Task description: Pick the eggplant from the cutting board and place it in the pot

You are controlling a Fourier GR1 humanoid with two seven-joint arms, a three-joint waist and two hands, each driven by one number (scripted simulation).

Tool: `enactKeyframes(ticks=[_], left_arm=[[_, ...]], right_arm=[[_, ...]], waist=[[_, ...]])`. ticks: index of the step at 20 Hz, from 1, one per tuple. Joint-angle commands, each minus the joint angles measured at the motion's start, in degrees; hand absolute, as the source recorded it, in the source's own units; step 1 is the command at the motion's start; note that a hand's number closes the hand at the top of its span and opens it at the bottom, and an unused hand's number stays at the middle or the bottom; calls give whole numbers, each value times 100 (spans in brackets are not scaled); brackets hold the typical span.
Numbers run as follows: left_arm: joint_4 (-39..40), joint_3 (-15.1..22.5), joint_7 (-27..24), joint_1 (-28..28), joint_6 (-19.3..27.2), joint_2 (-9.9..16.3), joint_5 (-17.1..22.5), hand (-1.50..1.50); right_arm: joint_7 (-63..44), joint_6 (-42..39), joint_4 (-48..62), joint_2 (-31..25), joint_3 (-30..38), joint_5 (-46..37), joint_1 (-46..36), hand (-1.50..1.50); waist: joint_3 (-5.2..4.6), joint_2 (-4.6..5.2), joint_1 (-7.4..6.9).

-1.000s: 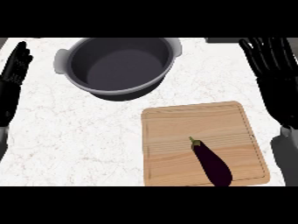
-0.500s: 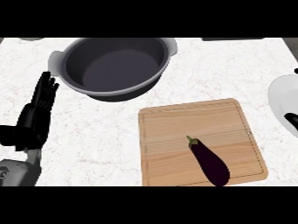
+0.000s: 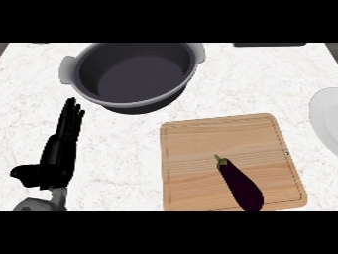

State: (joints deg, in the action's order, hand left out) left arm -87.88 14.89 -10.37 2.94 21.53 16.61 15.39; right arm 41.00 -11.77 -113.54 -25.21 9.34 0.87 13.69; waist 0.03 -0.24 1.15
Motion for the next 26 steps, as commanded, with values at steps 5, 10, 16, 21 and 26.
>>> enactKeyframes(ticks=[5,10,16,21,26], left_arm=[[-179,38,-57,-184,-44,-58,-47,0],[-101,-23,52,-48,-27,-56,-76,0],[-70,-32,-94,-183,-147,-186,-159,0],[155,-253,-34,-1,-378,-248,-166,0],[-287,-102,103,-297,-280,-324,-368,0]], right_arm=[[-1086,-53,-1109,-795,-271,-1954,935,-150],[-2203,-361,-1816,-1202,-645,-3152,1275,-150],[-3705,-661,-1950,-519,-2148,-4380,757,-150],[-4086,-906,-1338,66,-2842,-4851,267,-150],[-4228,-836,-712,76,-2897,-5563,194,-150]], waist=[[-22,9,-62],[-23,17,-71],[-10,28,-144],[-6,27,-124],[-3,21,-131]])
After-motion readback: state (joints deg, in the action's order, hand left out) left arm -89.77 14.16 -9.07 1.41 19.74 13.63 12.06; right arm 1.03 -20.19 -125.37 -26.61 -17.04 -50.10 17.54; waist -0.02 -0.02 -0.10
